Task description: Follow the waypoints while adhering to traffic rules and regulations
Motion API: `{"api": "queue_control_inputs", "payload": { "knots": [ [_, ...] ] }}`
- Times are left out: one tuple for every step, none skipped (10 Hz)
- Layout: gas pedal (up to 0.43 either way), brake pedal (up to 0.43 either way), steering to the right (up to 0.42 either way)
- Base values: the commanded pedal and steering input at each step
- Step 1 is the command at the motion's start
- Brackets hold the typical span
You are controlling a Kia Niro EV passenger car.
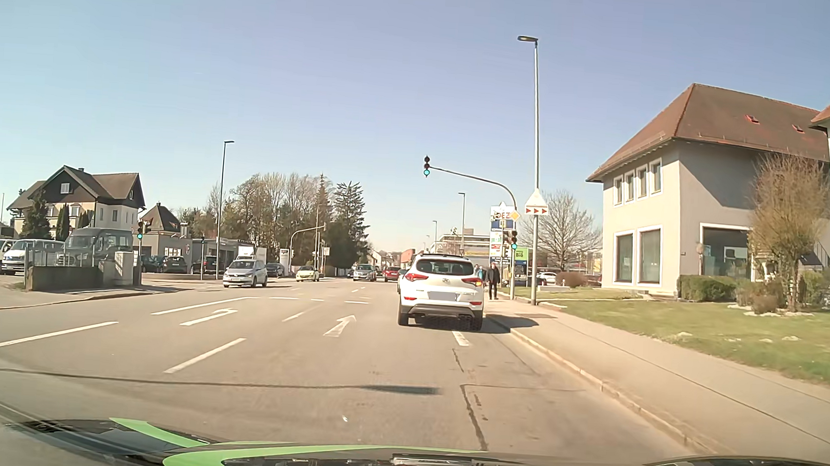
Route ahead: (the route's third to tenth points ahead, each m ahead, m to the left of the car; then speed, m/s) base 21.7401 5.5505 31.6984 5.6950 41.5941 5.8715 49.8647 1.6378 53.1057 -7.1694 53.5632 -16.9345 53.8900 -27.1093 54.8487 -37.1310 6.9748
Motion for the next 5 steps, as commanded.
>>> {"api": "queue_control_inputs", "payload": {
  "knots": [
    [0.169,0.0,0.026],
    [0.169,0.0,0.023],
    [0.169,0.0,0.013],
    [0.169,0.0,0.004],
    [0.169,0.0,0.002]
  ]
}}
